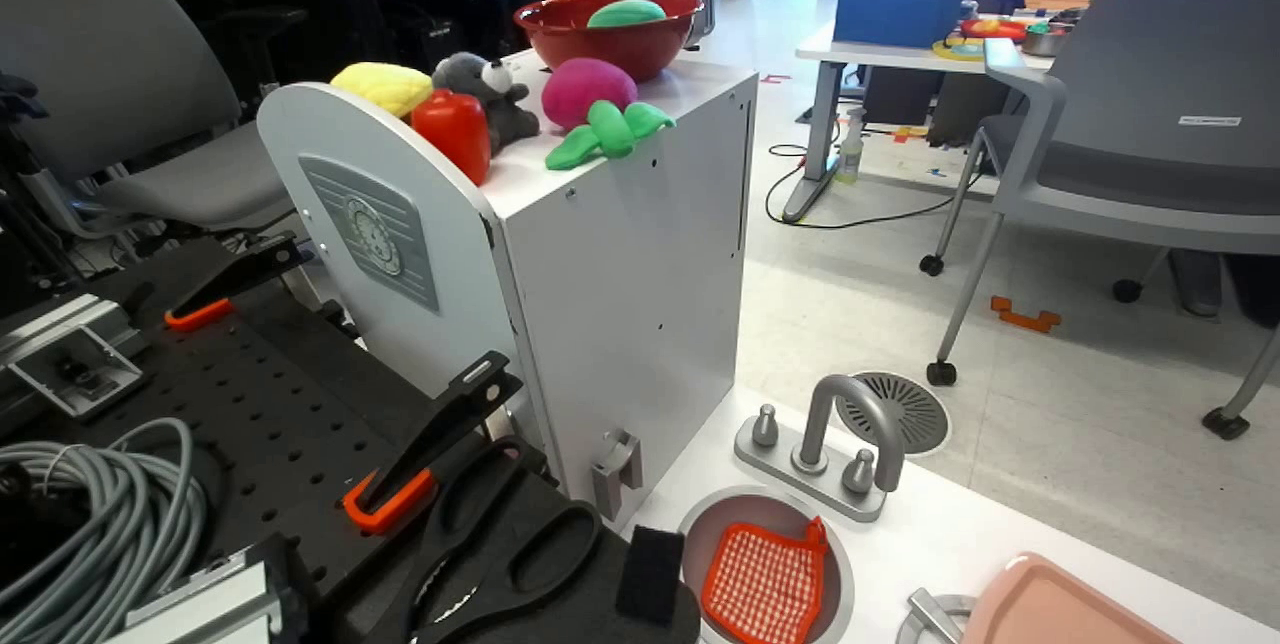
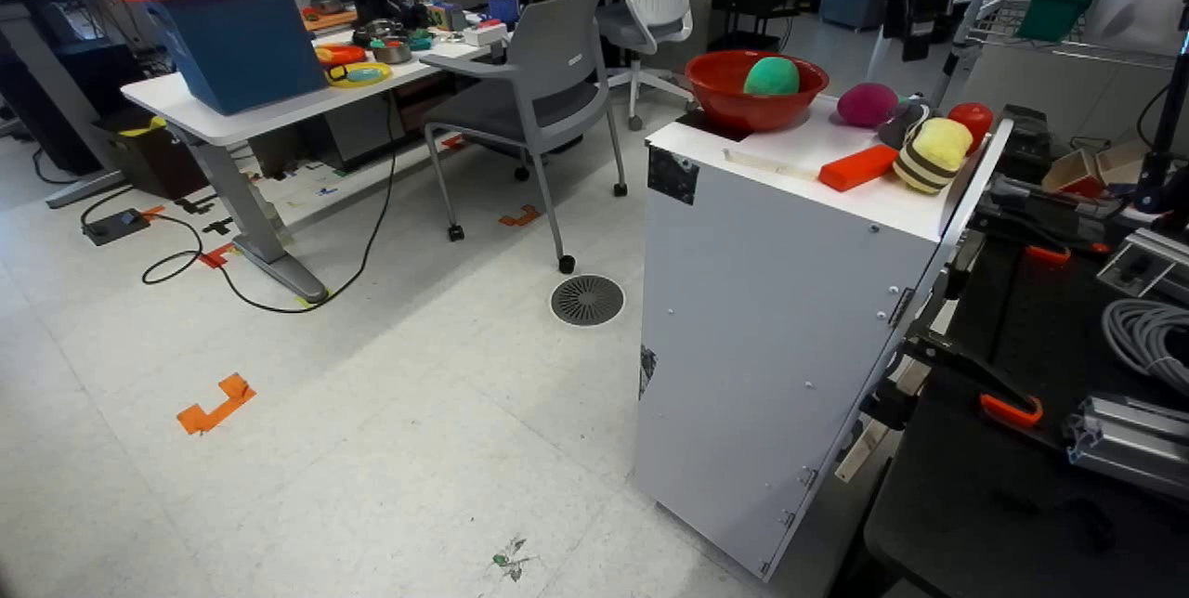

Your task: Put the purple object inside the bowl

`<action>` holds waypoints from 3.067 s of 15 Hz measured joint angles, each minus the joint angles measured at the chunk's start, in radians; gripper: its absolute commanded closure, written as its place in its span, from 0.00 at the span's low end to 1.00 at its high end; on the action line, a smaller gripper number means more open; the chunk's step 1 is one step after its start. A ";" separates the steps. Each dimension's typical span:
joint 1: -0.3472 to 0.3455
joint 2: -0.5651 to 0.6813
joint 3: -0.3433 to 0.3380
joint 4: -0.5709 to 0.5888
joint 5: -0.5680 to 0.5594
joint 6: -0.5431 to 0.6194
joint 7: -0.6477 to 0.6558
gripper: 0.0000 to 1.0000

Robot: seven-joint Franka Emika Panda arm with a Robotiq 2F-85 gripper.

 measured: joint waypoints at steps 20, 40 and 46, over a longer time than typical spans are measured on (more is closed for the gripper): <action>-0.002 0.029 0.010 0.011 -0.145 0.000 -0.010 0.00; 0.033 0.095 0.080 0.014 -0.139 0.121 -0.080 0.00; 0.035 0.095 0.078 0.012 -0.145 0.121 -0.082 0.00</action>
